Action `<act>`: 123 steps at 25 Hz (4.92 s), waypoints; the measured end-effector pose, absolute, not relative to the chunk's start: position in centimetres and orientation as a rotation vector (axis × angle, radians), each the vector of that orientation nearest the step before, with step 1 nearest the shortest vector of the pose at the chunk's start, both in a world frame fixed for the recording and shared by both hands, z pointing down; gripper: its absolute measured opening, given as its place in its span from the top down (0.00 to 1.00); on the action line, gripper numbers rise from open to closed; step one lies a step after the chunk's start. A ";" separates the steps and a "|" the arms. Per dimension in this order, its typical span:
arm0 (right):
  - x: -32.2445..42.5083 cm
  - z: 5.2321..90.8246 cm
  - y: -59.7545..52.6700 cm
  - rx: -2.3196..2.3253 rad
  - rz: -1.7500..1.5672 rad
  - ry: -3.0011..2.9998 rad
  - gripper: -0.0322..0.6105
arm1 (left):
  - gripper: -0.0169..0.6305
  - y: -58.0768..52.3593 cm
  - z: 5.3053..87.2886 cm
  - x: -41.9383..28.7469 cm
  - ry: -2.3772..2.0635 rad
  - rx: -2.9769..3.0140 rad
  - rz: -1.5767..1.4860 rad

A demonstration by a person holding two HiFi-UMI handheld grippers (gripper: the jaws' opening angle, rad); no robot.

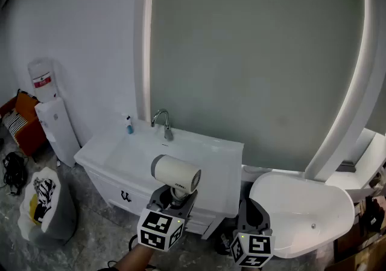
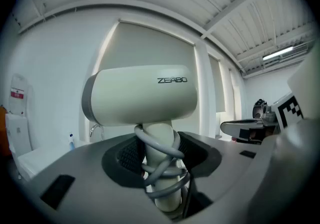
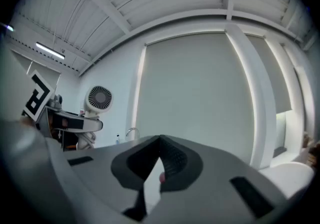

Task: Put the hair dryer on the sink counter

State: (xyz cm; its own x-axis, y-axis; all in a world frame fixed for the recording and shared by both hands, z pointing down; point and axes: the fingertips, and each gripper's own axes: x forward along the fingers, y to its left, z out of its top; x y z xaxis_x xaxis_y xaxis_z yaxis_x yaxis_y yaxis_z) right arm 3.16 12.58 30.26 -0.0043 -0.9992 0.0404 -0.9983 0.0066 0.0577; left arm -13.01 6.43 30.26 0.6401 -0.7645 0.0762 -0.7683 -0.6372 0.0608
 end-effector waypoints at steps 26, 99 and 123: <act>5.9 29.7 14.6 2.151 -0.024 -2.236 0.92 | 0.67 8.6 29.7 -10.0 -1.332 2.749 0.094; 12.8 30.9 -14.8 2.187 -0.009 -2.128 0.92 | 0.67 -21.1 31.8 -1.8 -1.182 2.765 0.115; 17.1 32.3 -16.5 2.188 0.054 -2.139 0.92 | 0.67 -22.6 33.4 2.4 -1.181 2.742 0.179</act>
State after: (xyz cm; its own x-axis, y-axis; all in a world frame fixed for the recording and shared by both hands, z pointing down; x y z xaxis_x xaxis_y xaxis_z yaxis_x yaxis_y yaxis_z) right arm 17.11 -16.46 32.34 0.0237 -0.9964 0.0819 -0.9992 -0.0210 0.0338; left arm 2.41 -22.64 33.36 0.6830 -0.7107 0.1687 -0.7287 -0.6788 0.0905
